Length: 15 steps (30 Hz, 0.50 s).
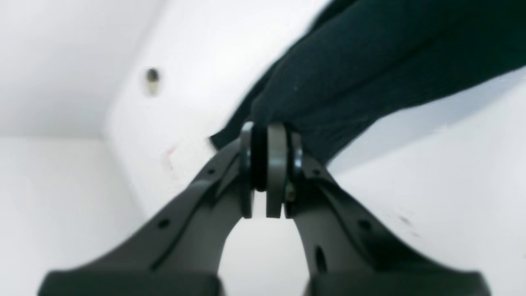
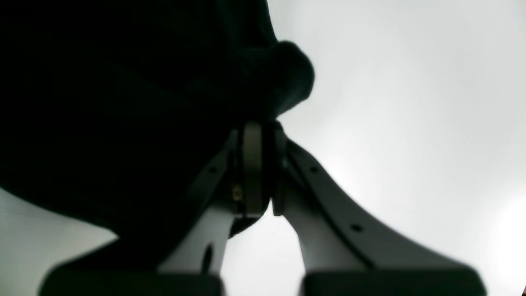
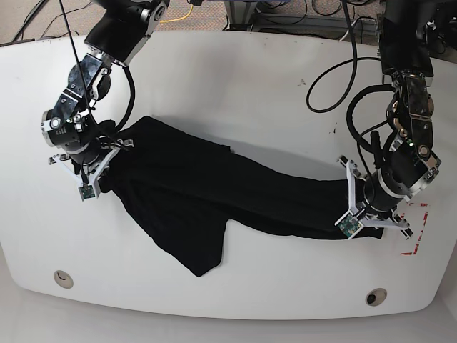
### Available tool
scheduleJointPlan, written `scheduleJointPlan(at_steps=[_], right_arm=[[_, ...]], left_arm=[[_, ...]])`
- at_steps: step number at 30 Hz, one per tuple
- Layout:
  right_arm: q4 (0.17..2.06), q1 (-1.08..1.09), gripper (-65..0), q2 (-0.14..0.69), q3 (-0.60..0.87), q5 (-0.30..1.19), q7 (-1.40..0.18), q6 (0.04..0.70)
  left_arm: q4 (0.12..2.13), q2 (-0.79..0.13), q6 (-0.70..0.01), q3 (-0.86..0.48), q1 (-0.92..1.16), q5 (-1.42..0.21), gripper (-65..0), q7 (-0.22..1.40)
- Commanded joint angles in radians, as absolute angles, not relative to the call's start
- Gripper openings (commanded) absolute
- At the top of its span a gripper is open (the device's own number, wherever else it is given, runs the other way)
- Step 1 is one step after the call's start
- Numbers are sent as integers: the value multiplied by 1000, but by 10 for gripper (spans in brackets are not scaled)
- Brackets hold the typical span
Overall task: Layout the t-shirt on the table in an organized manner, then fold the t-shirt properly
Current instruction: 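Pull the shirt edge with the left gripper away from the right gripper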
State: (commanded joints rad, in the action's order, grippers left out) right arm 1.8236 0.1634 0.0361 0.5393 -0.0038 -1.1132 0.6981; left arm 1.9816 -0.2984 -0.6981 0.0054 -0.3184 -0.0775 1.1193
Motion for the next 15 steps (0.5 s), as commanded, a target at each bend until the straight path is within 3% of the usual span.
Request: scheduleJointPlan(at_steps=[5,12,15], right_arm=[[1824,157,-626,38,539,-4,-1113,698],[1824,156,-626,41,539,-4,-1113,698],[1824,156,-626,41,539,-4,-1113,698]], left_arm=[[1982,-294,-698,5,-323,4,-564,1073],[1982,-297,-698,2,-323,13,-301,1073],[1985,-300,-698,1,-323,10,-283,1073]])
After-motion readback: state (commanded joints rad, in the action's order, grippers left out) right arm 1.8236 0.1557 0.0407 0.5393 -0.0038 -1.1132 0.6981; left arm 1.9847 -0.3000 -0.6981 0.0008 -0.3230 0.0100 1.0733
